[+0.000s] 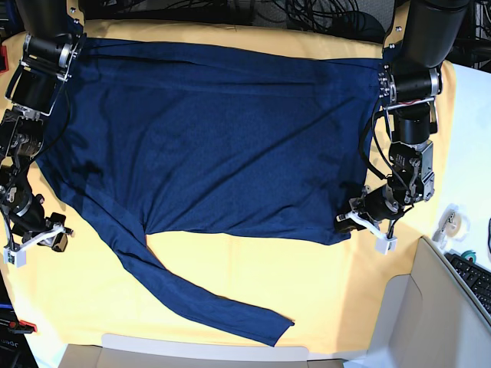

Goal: Fold the T-shirt properly
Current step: 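Grasp the shirt's side edges with both grippers at mid-body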

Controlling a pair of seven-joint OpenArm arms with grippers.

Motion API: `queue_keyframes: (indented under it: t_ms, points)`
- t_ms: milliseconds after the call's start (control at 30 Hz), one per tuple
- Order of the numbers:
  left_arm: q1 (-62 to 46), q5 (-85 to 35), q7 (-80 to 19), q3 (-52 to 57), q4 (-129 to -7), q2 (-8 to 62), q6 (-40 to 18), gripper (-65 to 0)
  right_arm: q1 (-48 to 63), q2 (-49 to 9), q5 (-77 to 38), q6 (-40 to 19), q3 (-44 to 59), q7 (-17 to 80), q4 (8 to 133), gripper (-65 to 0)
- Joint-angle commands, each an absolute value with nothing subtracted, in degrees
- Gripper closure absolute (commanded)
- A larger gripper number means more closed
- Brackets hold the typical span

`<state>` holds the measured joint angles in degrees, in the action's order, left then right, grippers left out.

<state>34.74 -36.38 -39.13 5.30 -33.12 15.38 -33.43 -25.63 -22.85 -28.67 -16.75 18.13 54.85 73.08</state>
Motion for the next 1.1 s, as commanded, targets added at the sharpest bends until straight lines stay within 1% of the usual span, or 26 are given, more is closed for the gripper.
queue_keyframes:
  t_ms: [0, 67, 200, 267, 367, 433, 567, 833, 967, 1067]
  points:
    - [36.70, -37.05, -38.29, 5.23, -33.98, 15.87, -33.98, 0.0, -28.35, -24.40, -29.05, -16.92, 18.42, 53.32, 72.22, -24.9]
    - [36.70, -37.05, -38.29, 5.23, -33.98, 15.87, -33.98, 0.0, -30.20, -25.63, -29.05, -18.33, 17.98, 53.32, 67.38, -24.9]
    - [36.62, -37.05, -38.29, 5.23, -33.98, 15.78, -33.98, 0.0, -33.01, -26.07, -28.97, -24.92, 17.89, 53.23, 57.10, -24.9]
    - [36.62, -37.05, -38.29, 5.23, -33.98, 15.78, -33.98, 0.0, -33.45, -26.07, -28.26, -26.77, 17.89, 52.70, 53.67, -26.2]
    - [36.62, -37.05, -38.29, 5.23, -33.98, 15.78, -33.98, 0.0, -33.45, -25.54, -23.34, -26.95, 17.89, 50.15, 51.47, -32.5]
    - [36.62, -37.05, -38.29, 5.23, -33.98, 15.78, -33.98, 0.0, -33.10, -24.22, -18.95, -26.95, 17.89, 48.13, 51.03, -35.1]
    - [36.53, -37.05, -38.29, 5.23, -33.98, 15.78, -33.98, 0.0, -32.92, -22.11, -11.65, -27.30, 17.89, 46.46, 50.86, -35.2]
    - [36.53, -37.05, -38.29, 5.23, -33.98, 15.78, -33.98, 0.0, -32.84, -20.26, -11.30, -27.56, 17.80, 46.37, 50.68, -35.4]
    - [36.53, -37.05, -38.29, 5.23, -33.98, 15.25, -33.98, 0.0, -32.48, -20.18, -11.30, -30.73, 17.80, 46.37, 49.19, -35.4]
    - [36.44, -37.05, -38.29, 5.23, -33.98, 15.16, -33.98, 0.0, -32.48, -20.26, -11.30, -31.52, 17.80, 46.29, 46.37, -35.4]
